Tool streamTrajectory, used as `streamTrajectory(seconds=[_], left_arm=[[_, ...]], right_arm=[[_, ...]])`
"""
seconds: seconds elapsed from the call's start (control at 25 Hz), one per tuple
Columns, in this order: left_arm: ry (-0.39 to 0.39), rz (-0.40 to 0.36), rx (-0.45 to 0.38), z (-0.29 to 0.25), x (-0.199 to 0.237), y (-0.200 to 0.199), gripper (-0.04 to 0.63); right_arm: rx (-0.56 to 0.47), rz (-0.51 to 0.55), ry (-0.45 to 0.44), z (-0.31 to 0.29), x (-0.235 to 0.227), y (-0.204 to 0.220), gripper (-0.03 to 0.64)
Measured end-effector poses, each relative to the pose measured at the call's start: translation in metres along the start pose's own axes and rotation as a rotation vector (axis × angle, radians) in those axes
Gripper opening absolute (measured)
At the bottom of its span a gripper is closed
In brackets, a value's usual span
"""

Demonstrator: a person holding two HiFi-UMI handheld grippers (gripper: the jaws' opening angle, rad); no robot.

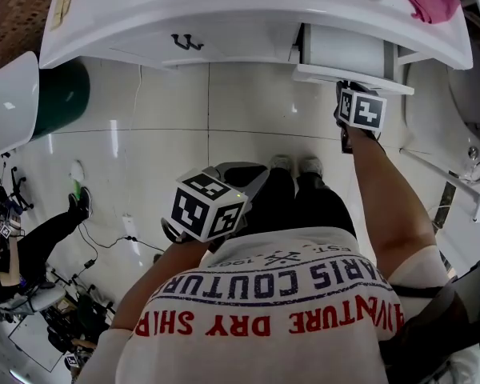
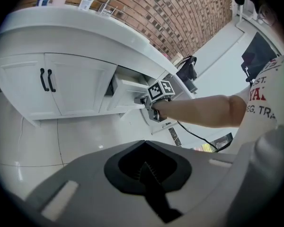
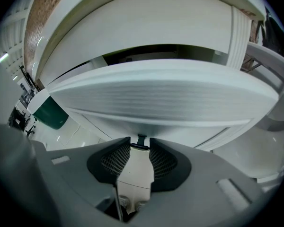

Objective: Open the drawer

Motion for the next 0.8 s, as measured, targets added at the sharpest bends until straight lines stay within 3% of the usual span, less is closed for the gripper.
streamTrajectory(seconds=[0.8], left_arm=[[0.011,-0.006,-0.003,0.002,-0.015,0.013,-0.003]], right_arm=[[0.001,0.042,0.008,0.025,0.014,0.052,0.129]])
Point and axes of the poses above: the fingertips, and each gripper's own axes: z backward along the fingers, x to its left, y out of its underside, the point moved 5 cm from there along z, backward along the fingers, and after that the axes turned 5 degrees about z, right-handed, at the moved point
